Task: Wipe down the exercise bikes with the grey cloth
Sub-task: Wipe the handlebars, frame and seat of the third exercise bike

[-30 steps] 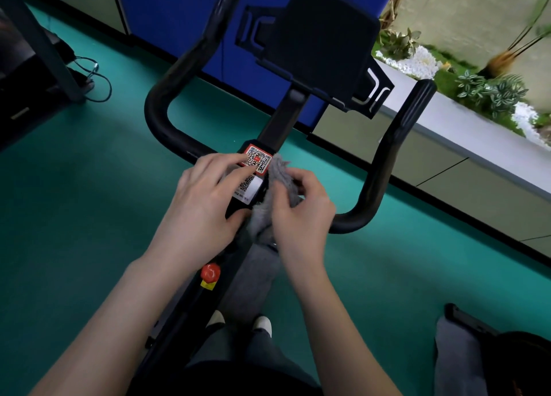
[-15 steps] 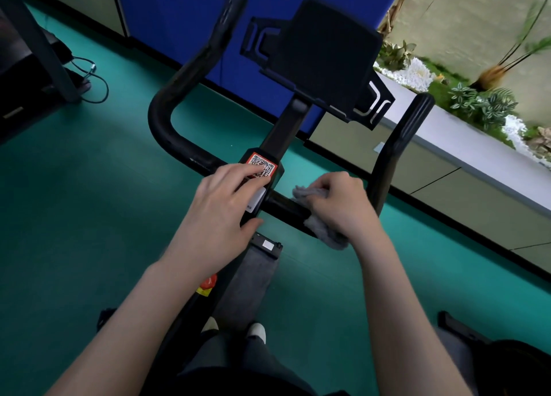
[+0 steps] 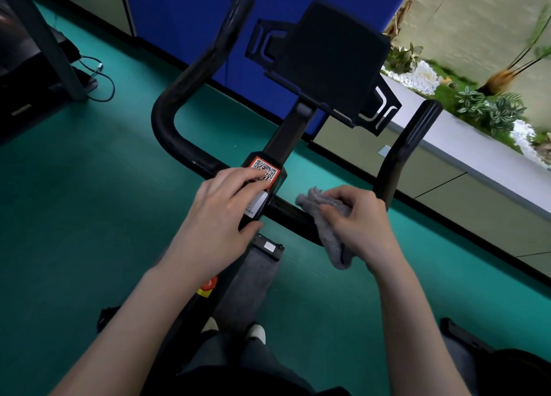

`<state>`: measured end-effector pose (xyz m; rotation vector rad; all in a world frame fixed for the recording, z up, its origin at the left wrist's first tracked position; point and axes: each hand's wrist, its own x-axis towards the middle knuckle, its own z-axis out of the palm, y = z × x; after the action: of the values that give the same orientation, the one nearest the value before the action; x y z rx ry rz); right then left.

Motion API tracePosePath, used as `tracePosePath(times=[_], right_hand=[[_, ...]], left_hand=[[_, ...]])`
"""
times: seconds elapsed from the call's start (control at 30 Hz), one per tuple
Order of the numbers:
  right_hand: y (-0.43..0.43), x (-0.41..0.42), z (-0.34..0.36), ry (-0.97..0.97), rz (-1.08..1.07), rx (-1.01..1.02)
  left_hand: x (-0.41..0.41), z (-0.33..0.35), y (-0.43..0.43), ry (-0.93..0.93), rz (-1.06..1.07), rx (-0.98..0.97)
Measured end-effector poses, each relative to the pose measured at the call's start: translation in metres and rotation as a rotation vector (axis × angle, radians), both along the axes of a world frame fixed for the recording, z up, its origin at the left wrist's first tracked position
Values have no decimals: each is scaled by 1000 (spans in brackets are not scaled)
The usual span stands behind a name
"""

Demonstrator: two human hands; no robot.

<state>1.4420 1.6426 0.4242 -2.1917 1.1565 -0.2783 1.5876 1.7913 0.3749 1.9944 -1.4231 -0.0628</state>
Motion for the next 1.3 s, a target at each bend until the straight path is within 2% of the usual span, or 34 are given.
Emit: tracePosePath(times=[0.07, 0.17, 0.23, 0.43, 0.53, 0.8, 0.97, 1.13, 1.3], right_hand=[[5, -10, -2, -87, -33, 24], [27, -23, -9, -369, -105, 86], [46, -38, -21, -508, -188, 29], [89, -80, -65, -754, -683, -58], [85, -74, -74, -795, -780, -36], [97, -10, -86, -946, -800, 166], [111, 20, -89, -976, -828, 199], [120, 35, -94, -960, -780, 309], [117, 4, -103, -907, -740, 408]], left_hand=[[0, -1, 1, 1, -2, -4], [-1, -1, 0, 10, 3, -7], [-1, -2, 0, 17, 6, -10], [-2, 0, -1, 9, 14, -7], [-4, 0, -1, -1, 17, -3], [-2, -1, 1, -31, 15, 23], [-1, 0, 2, -42, 2, 42], [0, 3, 2, -47, -11, 51], [-1, 3, 2, -45, -7, 37]])
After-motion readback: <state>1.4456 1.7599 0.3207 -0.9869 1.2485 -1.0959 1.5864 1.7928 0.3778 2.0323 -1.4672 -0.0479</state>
